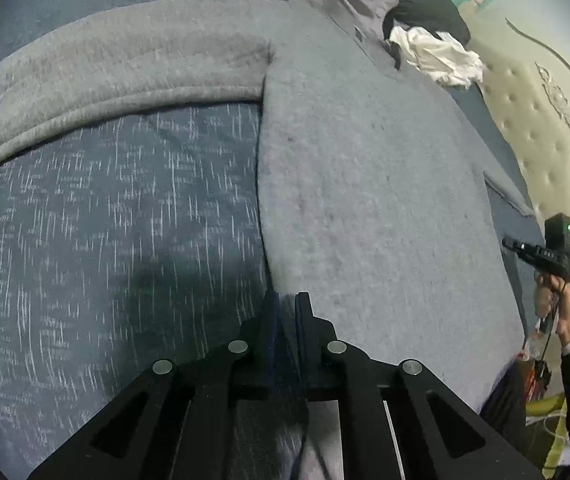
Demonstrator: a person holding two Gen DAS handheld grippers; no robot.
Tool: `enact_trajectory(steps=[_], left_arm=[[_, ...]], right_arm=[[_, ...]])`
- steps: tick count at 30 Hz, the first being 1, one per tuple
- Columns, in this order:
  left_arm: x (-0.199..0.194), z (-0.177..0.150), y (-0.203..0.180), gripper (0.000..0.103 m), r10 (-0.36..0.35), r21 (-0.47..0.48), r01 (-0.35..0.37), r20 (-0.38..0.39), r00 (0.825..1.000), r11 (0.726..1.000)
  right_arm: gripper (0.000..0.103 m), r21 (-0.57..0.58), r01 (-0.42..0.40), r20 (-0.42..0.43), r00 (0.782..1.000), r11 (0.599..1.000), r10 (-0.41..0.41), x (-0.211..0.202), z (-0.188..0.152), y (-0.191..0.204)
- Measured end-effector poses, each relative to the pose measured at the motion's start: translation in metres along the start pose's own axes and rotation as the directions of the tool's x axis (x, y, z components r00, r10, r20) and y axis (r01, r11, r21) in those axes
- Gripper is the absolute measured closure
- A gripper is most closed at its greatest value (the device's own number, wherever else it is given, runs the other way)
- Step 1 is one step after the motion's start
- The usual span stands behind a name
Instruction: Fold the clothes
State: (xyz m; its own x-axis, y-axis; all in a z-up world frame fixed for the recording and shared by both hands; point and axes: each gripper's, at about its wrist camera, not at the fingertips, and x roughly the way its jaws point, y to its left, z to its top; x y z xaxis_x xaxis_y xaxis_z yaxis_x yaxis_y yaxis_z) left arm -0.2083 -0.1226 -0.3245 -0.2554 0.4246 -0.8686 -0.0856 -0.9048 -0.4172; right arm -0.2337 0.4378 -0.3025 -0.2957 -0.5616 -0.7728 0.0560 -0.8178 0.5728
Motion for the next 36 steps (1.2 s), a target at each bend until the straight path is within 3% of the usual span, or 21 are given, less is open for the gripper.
enact_trajectory(steps=[5,7,9,13,26,36], left_arm=[[0.003,-0.018,0.002,0.085,-0.015,-0.012,0.015,-0.06,0.998,1.0],[0.002,-0.025,0.001,0.082,-0.024,-0.016,0.023,-0.069,0.997,1.0],[0.0,-0.029,0.0,0.08,-0.037,-0.022,0.036,-0.073,0.997,0.999],[-0.003,-0.037,-0.004,0.072,-0.055,-0.028,0.053,-0.077,0.996,0.998],[-0.008,-0.069,-0.015,0.072,-0.017,-0.022,0.015,-0.098,0.995,1.0],[-0.022,-0.096,-0.007,0.072,-0.001,-0.02,-0.002,-0.116,0.993,1.0]], right_arm=[[0.096,0.004,-0.007,-0.052,0.999,1.0,0.007,0.003,-0.007,0.0],[0.091,0.009,-0.017,-0.073,0.997,1.0,0.017,0.003,-0.012,0.0],[0.078,0.011,-0.027,-0.093,0.995,1.0,0.028,0.003,-0.016,0.001],[0.077,-0.006,-0.042,-0.126,0.991,0.999,0.041,0.004,-0.022,0.012],[0.077,-0.019,0.013,-0.22,0.975,1.0,-0.016,-0.003,-0.058,0.024],[0.077,0.05,0.033,-0.208,0.978,0.998,-0.022,-0.008,-0.066,0.016]])
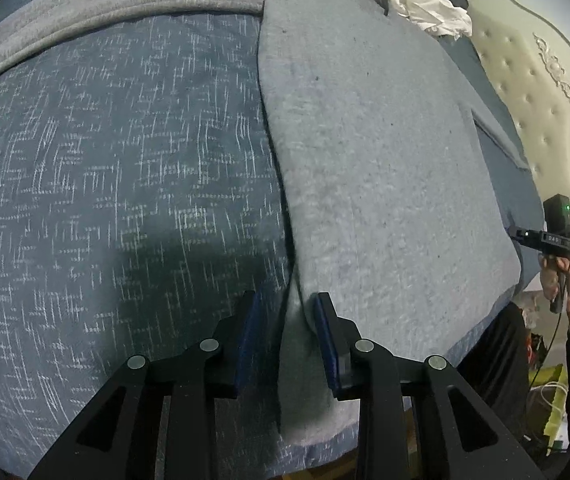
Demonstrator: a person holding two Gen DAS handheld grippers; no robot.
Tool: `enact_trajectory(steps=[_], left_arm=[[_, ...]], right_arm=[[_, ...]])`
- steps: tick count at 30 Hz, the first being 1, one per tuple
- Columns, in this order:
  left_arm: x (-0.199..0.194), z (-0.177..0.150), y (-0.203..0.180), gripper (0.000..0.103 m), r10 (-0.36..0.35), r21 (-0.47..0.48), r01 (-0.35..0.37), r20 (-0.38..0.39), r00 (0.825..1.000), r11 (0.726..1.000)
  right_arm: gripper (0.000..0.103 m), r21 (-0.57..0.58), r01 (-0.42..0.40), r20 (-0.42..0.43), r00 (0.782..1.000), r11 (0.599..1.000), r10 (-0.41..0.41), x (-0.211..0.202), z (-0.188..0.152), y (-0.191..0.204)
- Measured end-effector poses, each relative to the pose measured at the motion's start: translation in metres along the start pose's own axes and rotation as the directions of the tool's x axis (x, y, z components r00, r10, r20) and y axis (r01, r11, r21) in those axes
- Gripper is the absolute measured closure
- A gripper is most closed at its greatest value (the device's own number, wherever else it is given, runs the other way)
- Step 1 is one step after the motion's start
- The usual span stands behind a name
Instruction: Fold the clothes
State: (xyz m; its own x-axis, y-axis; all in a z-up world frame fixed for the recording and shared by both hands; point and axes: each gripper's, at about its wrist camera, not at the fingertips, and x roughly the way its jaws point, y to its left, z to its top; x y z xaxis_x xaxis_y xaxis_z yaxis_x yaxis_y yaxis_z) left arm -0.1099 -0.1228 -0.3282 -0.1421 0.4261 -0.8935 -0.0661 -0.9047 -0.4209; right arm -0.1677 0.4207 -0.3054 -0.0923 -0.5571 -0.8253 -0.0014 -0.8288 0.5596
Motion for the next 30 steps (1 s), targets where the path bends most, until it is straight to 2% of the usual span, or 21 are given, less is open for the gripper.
enact_trajectory(steps=[11,13,16,18,24,27,30], left_arm=[[0.002,-0.014,-0.006,0.074,-0.001,0.024,0.001,-0.016,1.0,1.0],[0.002,-0.016,-0.003,0.084,0.0,0.022,0.0,-0.015,1.0,1.0],[-0.001,-0.018,-0.001,0.093,0.001,0.018,-0.001,-0.008,1.0,1.0],[-0.005,-0.02,-0.001,0.096,-0.003,0.021,0.003,0.0,1.0,1.0],[-0.027,-0.024,0.003,0.1,-0.016,0.014,0.015,0.035,0.999,1.0],[-0.039,-0.027,0.007,0.1,-0.057,-0.018,0.059,0.066,0.996,0.998],[-0.039,-0.03,0.003,0.1,-0.026,-0.002,0.026,0.057,0.998,1.0]], right_arm=[[0.077,-0.027,0.002,-0.024,1.0,1.0,-0.003,0.005,-0.013,0.005],[0.084,-0.039,0.002,-0.019,1.0,0.999,-0.003,0.008,-0.015,0.01],[0.092,-0.058,-0.002,-0.01,1.0,0.998,0.001,0.007,-0.016,0.015],[0.096,-0.07,0.005,0.001,1.0,0.998,-0.005,0.003,-0.017,0.017],[0.099,-0.081,0.016,0.046,0.999,0.997,-0.012,-0.014,-0.018,0.017],[0.1,-0.083,0.011,0.069,0.998,0.997,-0.005,-0.019,-0.022,0.021],[0.1,-0.094,0.004,0.081,0.997,0.996,0.004,-0.023,-0.026,0.026]])
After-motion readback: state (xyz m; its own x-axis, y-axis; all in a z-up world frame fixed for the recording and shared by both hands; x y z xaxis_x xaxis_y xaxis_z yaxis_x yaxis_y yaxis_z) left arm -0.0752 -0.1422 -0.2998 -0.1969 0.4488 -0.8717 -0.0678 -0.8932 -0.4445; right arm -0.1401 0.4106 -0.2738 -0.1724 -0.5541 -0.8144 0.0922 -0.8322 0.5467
